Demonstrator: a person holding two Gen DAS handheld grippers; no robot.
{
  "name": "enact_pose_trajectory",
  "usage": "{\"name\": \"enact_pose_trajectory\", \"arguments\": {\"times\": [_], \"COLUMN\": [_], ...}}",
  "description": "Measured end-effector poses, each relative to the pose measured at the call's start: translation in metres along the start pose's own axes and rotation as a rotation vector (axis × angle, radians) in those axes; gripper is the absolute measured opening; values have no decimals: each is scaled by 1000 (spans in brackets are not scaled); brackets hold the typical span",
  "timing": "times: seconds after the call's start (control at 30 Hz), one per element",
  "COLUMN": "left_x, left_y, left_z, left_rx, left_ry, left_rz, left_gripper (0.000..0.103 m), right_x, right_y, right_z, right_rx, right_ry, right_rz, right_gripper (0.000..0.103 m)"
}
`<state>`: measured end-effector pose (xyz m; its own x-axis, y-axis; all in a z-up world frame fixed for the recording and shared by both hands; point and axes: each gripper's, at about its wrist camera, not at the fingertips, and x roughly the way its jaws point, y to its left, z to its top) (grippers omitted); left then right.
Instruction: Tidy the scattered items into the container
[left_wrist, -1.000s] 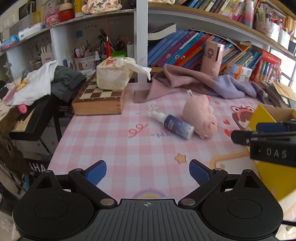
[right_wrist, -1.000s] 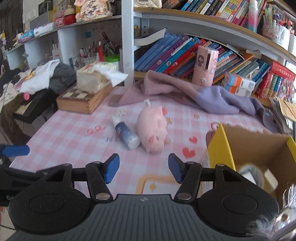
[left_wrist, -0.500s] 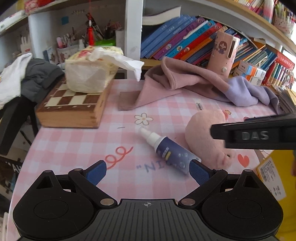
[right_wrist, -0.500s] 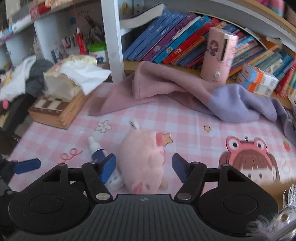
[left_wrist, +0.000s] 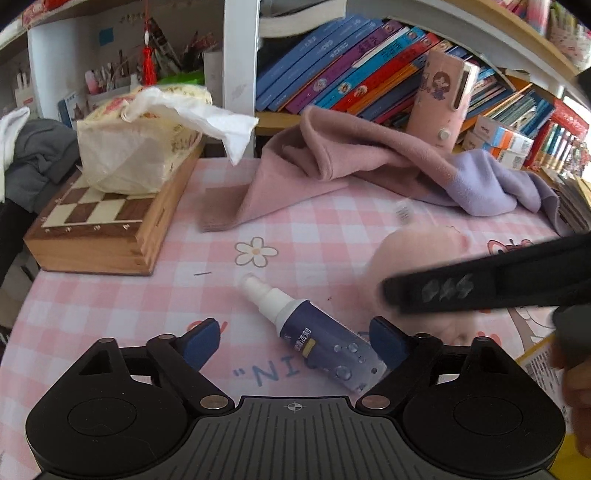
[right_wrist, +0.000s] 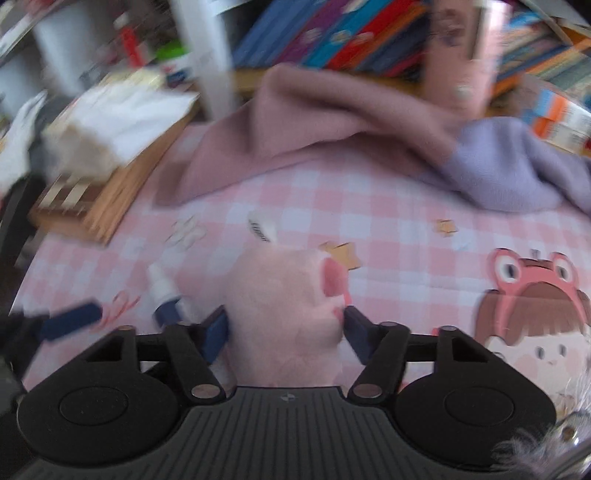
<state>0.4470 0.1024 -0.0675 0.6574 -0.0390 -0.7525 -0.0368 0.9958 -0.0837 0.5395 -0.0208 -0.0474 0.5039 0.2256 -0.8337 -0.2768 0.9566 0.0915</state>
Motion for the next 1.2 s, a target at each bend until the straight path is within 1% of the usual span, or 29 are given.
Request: {"name": "enact_pose_trajectory", "arguments": {"times": [0.03,0.07,0.1,0.2,0.27,0.37,0.4,0.43,0.47,0.5,0.6,0.7,0.77,0.87,1.03,1.2], "left_x": [3,6,9,20,23,25,27,29,29,29,28,24,20,6,-24,-60], "left_y": [-2,-3,-5,-9,-14,-19,-18,-18,-21,-24,-26,-20,-15,-7,8,24], "left_z": [1,3,4,6,7,3,1,1,0,-1,-2,-3,-4,-8,-15,-24], "left_rx": [-6,-12,-17,-47,-36,-12,-16,-22,-11,9,32,33,16,-1,-43,-93], "left_ry": [5,10,17,46,55,67,78,92,87,85,76,82,87,76,42,6], "left_rz": [2,3,3,-3,0,4,-2,-7,9,21,25,12,-4,-17,-30,-54], "left_gripper": [85,79,69,56,52,51,47,45,40,39,35,31,31,31,31,31], "right_x": [-2,-4,-4,0,1,4,7,9,12,14,17,14,7,-7,-35,-65], "right_y": [-5,-11,-16,-22,-18,-11,-9,-7,-6,-5,-6,-7,-10,-8,-1,7], "right_z": [1,2,2,1,0,0,-1,-2,-3,-5,-8,-7,-7,-10,-22,-41], "right_rx": [20,43,56,58,36,-10,-25,-39,-53,-64,-70,-45,-4,20,42,49], "right_ry": [-13,-18,-11,16,15,14,15,16,16,18,15,-1,-21,-44,-69,-87], "right_rz": [-17,-23,-22,-21,-26,-40,-48,-56,-67,-80,-96,-96,-70,-19,31,72], "right_gripper": [57,57,57,58,60,65,66,67,67,67,65,57,54,54,54,54]}}
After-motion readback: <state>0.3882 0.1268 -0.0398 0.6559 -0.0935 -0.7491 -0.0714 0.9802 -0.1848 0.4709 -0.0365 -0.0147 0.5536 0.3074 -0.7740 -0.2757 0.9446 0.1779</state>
